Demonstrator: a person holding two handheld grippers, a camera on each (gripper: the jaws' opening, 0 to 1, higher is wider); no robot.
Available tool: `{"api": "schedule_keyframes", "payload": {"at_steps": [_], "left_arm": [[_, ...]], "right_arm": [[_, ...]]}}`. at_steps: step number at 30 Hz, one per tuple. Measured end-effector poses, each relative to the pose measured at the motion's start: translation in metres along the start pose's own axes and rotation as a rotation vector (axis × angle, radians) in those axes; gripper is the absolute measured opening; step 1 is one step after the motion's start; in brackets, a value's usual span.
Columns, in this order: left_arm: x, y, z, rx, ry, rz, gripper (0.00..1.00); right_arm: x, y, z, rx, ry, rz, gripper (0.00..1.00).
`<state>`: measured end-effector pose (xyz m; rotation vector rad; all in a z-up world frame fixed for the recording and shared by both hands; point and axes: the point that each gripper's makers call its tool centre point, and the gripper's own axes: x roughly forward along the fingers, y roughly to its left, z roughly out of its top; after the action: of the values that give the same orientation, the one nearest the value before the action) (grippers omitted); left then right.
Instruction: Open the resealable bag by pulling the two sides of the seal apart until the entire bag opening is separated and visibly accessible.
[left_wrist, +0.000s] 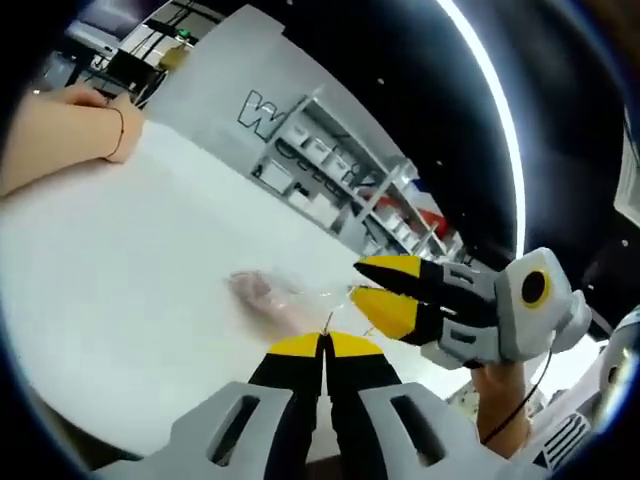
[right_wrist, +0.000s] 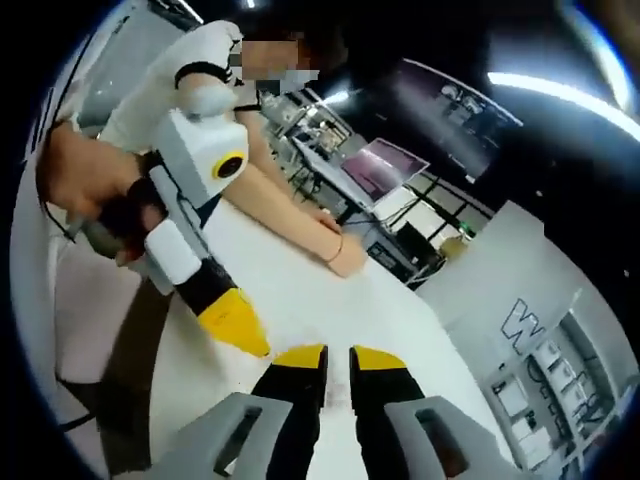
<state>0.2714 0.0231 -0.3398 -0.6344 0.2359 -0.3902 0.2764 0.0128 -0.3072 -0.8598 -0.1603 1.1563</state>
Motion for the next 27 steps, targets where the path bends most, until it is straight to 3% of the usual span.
{"api": "schedule_keyframes", "payload": {"at_steps": [8,14,18,21,27], "left_arm": [[-0.001,-0.003,-0.004,0.007,0.008,-0.007,0.02],[0.0,-0.003,-0.017,0.056,0.053,0.01,0.02],[-0.001,-0.003,-0.015,0.099,0.051,0.019,0.02],[0.003,-0.008,-0.001,0.236,-0.001,0.005,0.05],[0.011,0.0,0.028,0.472,-0.082,0.097,0.32]], "right_arm": [[0.006,0.013,-0.009,0.036,0.029,0.027,0.11],[0.012,-0.005,-0.019,0.06,0.053,-0.075,0.06],[0.01,-0.015,-0.013,0.138,-0.014,-0.121,0.0],[0.008,-0.025,-0.011,0.163,-0.038,-0.151,0.0],[0.006,-0.048,-0.015,0.261,-0.078,-0.186,0.0]]}}
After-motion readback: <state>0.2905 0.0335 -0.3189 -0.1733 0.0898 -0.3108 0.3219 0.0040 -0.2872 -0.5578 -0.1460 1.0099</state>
